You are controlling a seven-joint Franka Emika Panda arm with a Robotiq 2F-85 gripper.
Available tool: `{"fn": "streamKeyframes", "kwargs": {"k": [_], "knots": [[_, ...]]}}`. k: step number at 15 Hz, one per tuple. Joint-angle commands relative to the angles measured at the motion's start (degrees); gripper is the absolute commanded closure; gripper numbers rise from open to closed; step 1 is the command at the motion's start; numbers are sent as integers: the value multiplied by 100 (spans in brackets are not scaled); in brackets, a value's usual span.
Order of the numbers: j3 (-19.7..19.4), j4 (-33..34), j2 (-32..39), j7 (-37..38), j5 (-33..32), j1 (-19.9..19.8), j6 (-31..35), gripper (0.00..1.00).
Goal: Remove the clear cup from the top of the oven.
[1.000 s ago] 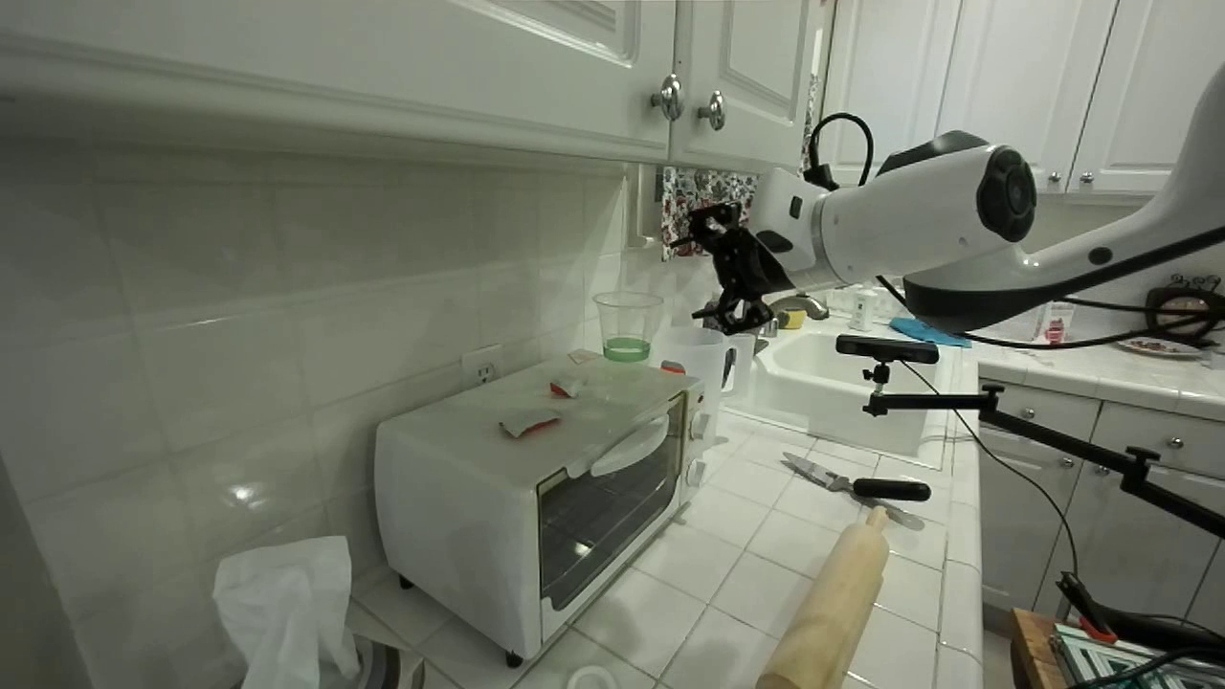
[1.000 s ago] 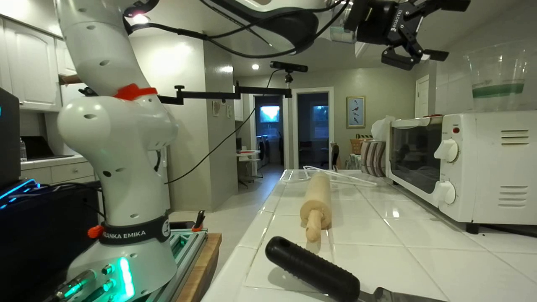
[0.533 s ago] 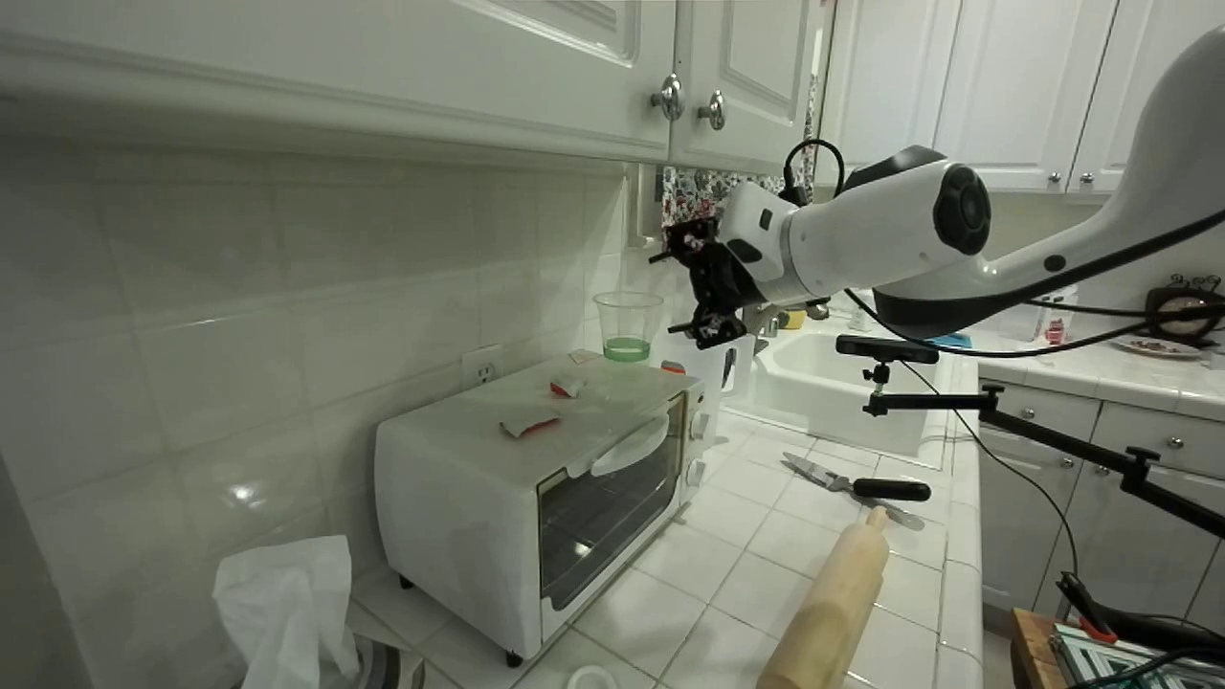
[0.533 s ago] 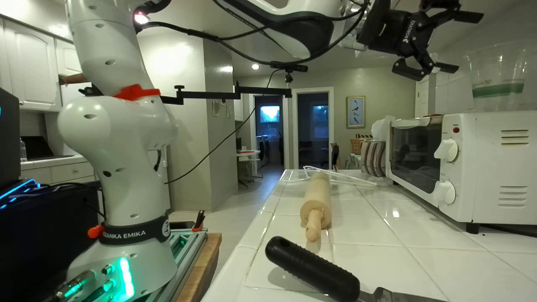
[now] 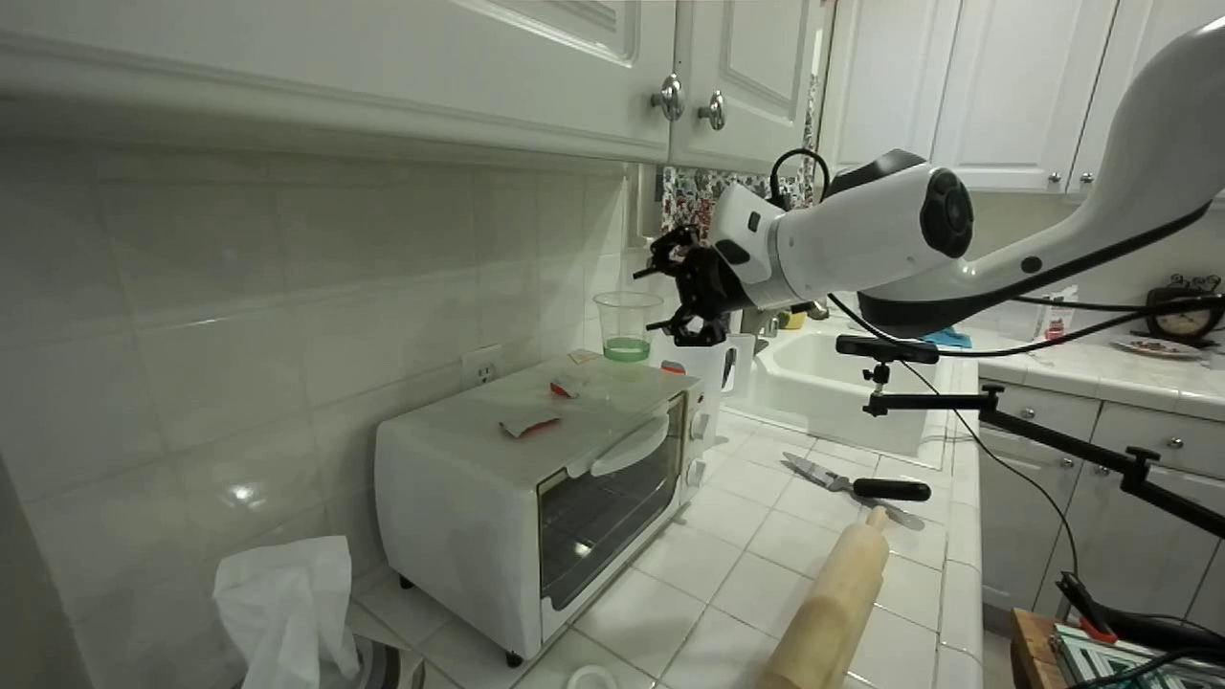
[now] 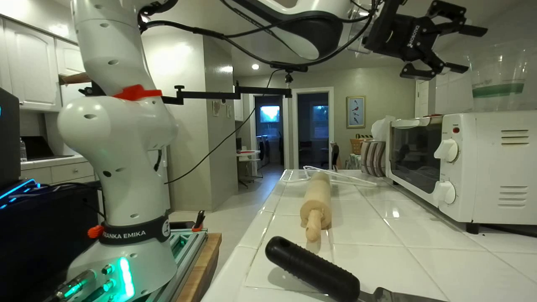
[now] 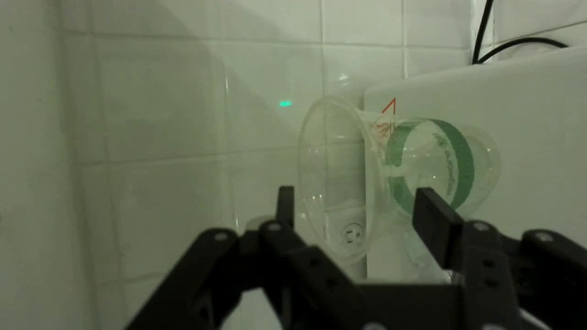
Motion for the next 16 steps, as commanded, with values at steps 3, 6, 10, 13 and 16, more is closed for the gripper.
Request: {"fn": "streamKeyframes", "kwargs": {"k": [3,6,10,13,16], "knots": [[-28,243,215,311,-212,-3,206,51],[-21,242,219,332,-209,0,241,52],[-9,228,212,372,-206,4,264,49],[2,226,197,389,-215,5,261,57],[14,202,152,327,-179,7,262,59]]}}
